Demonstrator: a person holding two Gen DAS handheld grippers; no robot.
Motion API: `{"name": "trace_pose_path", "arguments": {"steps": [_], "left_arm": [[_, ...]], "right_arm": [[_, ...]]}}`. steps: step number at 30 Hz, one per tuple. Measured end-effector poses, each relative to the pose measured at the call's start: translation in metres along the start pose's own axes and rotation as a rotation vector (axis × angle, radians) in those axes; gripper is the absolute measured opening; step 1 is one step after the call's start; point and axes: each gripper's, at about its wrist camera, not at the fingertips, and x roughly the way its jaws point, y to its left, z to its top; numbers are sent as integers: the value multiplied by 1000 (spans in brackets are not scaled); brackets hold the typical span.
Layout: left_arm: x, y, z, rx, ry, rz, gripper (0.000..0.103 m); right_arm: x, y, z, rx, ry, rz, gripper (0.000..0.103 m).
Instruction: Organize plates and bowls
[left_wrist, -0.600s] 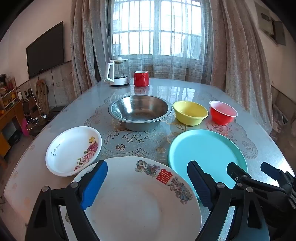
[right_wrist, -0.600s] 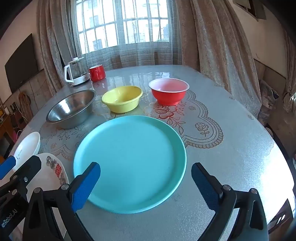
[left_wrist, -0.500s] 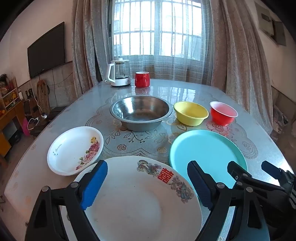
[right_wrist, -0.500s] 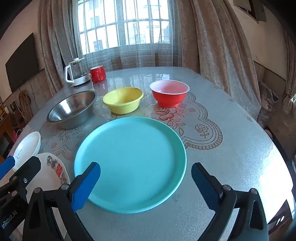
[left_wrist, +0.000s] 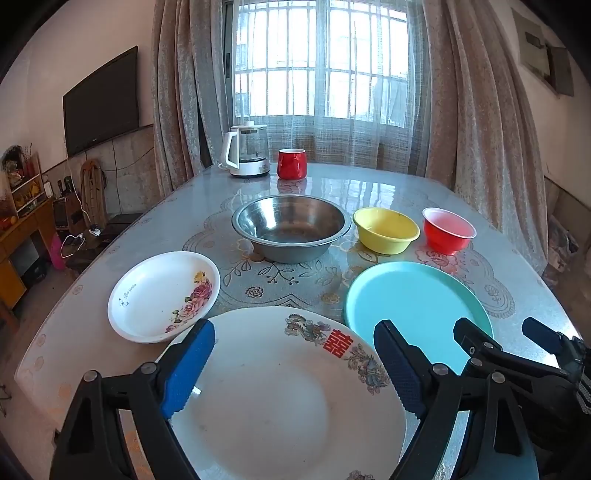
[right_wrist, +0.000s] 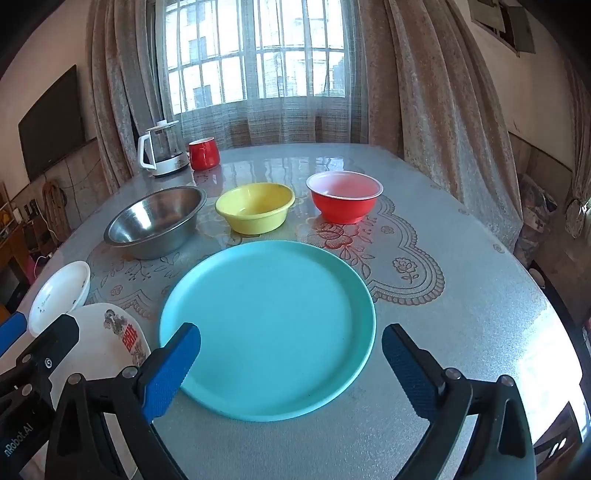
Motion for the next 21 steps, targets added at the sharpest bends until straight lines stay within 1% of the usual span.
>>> {"name": "trace_pose_path", "arguments": {"steps": [13, 21], "left_arm": [[-2, 0, -1, 3, 7, 2, 89], [-2, -5, 2, 13, 0, -3, 89]], "right_arm": [[2, 1, -1, -2, 9, 23, 101], [2, 1, 1, -11, -3, 31, 101]]}}
